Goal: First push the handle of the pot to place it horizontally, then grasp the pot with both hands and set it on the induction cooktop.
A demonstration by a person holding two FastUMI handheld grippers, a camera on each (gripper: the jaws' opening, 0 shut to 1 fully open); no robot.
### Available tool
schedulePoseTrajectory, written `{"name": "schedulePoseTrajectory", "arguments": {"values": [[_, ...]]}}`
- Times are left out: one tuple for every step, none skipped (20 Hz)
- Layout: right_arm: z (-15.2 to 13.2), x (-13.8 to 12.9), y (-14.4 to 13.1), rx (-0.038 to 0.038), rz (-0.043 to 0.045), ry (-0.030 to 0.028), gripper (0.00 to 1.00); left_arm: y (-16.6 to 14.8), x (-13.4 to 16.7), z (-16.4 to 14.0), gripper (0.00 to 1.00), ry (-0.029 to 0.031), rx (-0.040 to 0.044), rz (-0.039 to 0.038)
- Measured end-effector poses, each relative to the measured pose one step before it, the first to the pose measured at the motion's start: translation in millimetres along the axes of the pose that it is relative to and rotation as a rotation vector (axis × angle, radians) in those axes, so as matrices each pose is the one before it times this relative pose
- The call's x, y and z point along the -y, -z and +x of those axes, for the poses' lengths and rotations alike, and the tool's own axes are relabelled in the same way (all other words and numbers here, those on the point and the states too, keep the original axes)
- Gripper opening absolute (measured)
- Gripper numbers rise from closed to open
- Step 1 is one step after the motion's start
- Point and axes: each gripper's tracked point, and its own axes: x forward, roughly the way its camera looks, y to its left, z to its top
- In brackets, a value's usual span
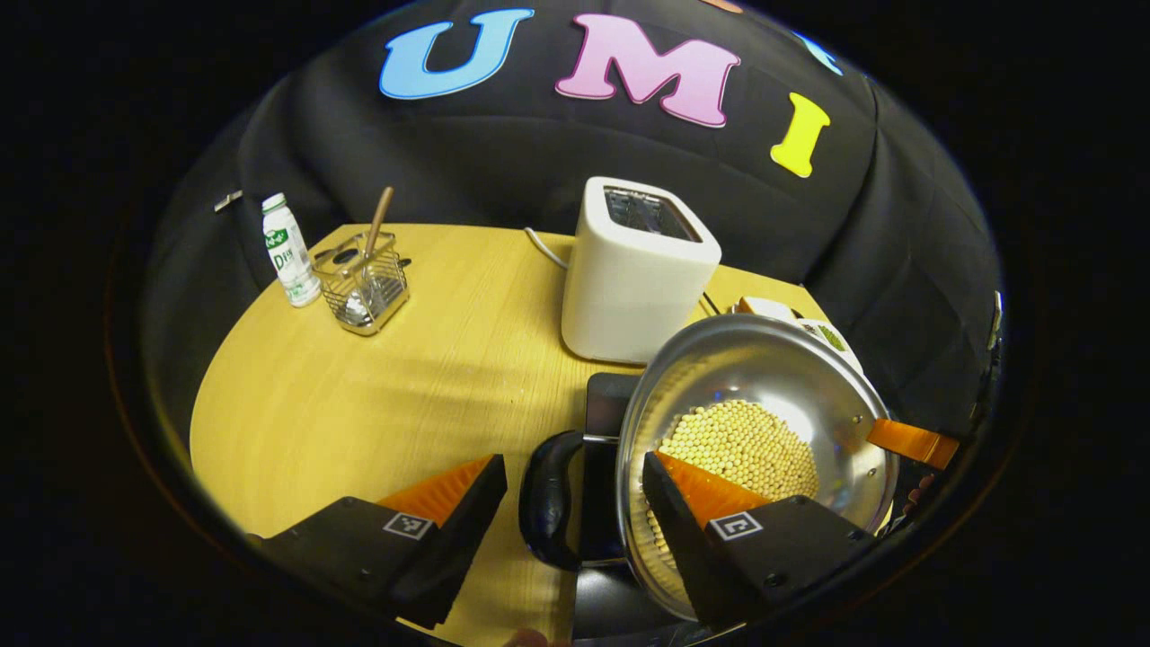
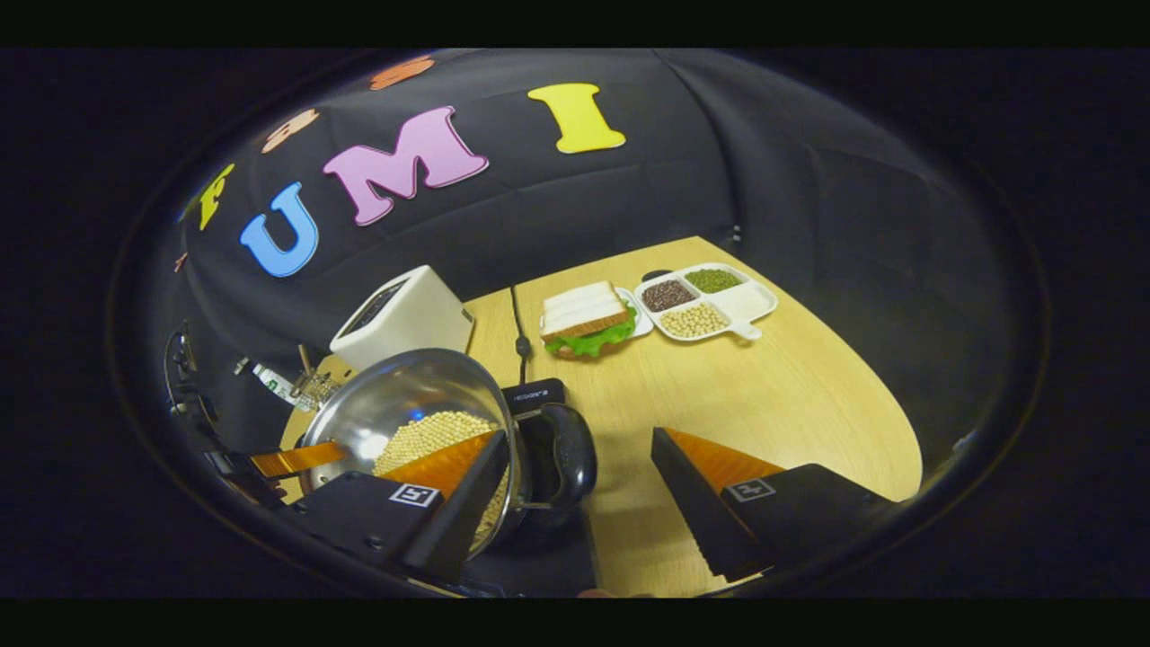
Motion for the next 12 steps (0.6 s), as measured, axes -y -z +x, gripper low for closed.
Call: {"name": "schedulePoseTrajectory", "arguments": {"values": [[-10.65,0.41,-9.12,0.04507,-0.00631,0.0082,0.99,-7.42,-1.2,-10.9,0.96,-0.00488,0.02642,-0.00107],[-11.16,0.74,-9.76,0.0408,-0.00623,0.0107,0.99,-6.93,0.03,-10.92,0.96,-0.00302,0.02562,-0.00009],[-10.83,0.08,-9.77,0.0374,-0.0019,0.01002,0.99,-7.78,-0.29,-11.58,0.96,-0.00183,0.02696,0.00179],[-11.18,0.16,-9.17,0.03208,-0.00047,0.00766,0.99,-7.99,-0.59,-12.41,0.96,0.00017,0.02644,0.00439],[-10.49,0.31,-8.88,0.02927,-0.00087,0.00872,0.99,-6.97,0.34,-11.95,0.96,0.00118,0.02579,0.00725],[-10.64,0.34,-9.36,0.02696,-0.0063,0.01072,0.99,-6.63,-1.88,-12.21,0.95,-0.00283,0.02256,0.0109],[-11.22,2.25,-9.56,0.02913,-0.00939,0.01229,0.99,-6.05,-3.06,-10.79,0.96,-0.01151,0.02379,0.01366],[-10.48,1.83,-9.25,0.02893,-0.0088,0.01215,0.99,-7.16,-3.19,-12.33,0.95,-0.01178,0.0296,0.01186],[-9.94,1.38,-8.91,0.02607,-0.00719,0.01082,0.99,-7.36,1.76,-12.79,0.95,0.00583,0.028,0.0067],[-9.93,1.85,-9.0,0.02702,-0.00681,0.01323,0.99,-6.59,2.62,-12.89,0.95,0.01158,0.02904,0.00853],[-9.55,1.47,-9.15,0.02635,-0.00442,0.01061,0.99,-6.28,0.89,-12.92,0.95,0.006,0.02986,0.01203],[-9.48,-1.43,-8.51,0.02713,-0.00153,0.00779,0.99,-6.49,-0.63,-13.38,0.95,0.00131,0.03004,0.01397]]}}
